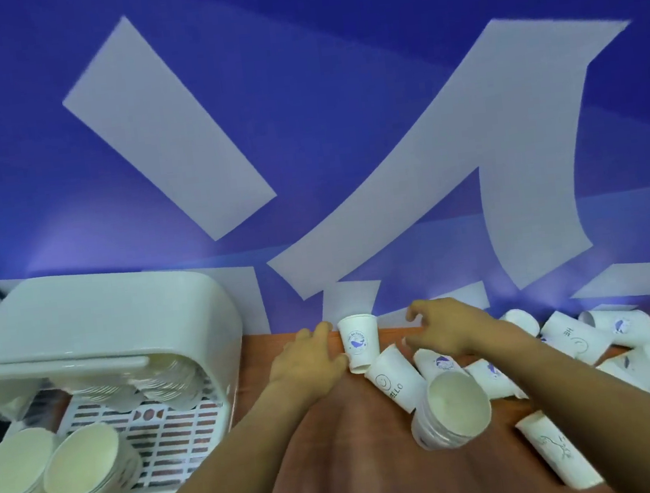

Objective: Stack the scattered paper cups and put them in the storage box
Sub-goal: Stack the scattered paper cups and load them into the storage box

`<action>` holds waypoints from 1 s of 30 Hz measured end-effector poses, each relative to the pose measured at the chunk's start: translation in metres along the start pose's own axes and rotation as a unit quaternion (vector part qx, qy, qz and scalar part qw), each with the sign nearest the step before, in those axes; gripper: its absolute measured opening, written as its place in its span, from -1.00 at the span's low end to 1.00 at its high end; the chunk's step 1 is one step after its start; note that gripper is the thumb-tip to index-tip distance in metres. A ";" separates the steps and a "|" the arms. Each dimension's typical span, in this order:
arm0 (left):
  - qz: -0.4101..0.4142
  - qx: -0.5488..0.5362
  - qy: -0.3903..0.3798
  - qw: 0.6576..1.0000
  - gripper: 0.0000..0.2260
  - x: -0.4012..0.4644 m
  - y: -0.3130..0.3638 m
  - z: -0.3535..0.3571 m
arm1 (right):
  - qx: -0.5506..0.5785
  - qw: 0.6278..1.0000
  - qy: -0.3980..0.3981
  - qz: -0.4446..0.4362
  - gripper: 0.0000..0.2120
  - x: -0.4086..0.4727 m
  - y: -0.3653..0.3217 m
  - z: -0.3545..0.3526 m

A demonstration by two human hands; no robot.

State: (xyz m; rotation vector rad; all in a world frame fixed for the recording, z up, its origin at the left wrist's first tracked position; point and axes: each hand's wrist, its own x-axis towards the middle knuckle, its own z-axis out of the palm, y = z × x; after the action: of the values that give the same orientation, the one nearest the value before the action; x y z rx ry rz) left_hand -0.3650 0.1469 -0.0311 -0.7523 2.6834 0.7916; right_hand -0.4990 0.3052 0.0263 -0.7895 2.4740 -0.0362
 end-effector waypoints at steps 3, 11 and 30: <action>-0.005 -0.001 -0.014 1.000 -0.51 0.020 0.008 0.009 | -0.033 0.998 -0.053 0.009 -0.56 0.019 0.032 0.005; 0.013 -0.007 -0.079 0.997 -0.54 0.067 0.025 0.049 | -0.037 0.994 -0.101 0.003 -0.47 0.051 0.078 0.038; -0.020 -0.131 0.014 0.991 -0.45 0.077 0.036 0.070 | 0.073 0.994 -0.077 -0.023 -0.25 0.066 0.097 0.079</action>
State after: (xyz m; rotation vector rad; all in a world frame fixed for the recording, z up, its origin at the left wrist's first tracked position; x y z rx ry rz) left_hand -0.4427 0.1812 -0.1011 -0.8784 2.6089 1.1461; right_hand -0.5555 0.3599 -0.0906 -0.7564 2.2794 -0.1655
